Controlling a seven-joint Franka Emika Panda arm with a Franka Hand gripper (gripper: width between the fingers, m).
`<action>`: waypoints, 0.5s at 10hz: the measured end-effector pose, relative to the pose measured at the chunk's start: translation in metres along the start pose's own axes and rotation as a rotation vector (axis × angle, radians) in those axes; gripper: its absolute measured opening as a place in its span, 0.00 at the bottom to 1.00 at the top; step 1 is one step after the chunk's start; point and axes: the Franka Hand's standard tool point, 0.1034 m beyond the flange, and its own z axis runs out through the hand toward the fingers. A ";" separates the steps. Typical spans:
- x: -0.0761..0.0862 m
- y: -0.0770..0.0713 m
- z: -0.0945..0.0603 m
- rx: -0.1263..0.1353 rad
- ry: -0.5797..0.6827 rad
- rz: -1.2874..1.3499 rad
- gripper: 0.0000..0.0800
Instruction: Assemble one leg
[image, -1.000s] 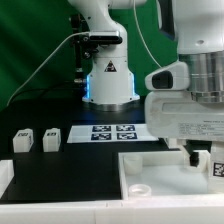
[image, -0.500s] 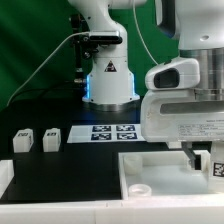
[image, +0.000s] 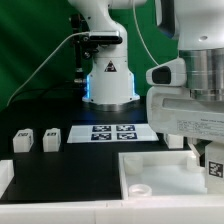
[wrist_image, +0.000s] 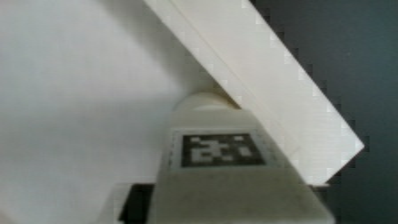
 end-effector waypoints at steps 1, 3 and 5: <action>0.001 0.001 0.000 0.002 -0.003 0.131 0.36; -0.002 -0.001 0.001 0.005 -0.006 0.439 0.36; -0.006 -0.004 0.001 0.014 -0.017 0.783 0.36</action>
Offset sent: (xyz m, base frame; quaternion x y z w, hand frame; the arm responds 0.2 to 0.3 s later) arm 0.0014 0.0022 -0.0013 -0.0054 0.0202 0.3219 0.9466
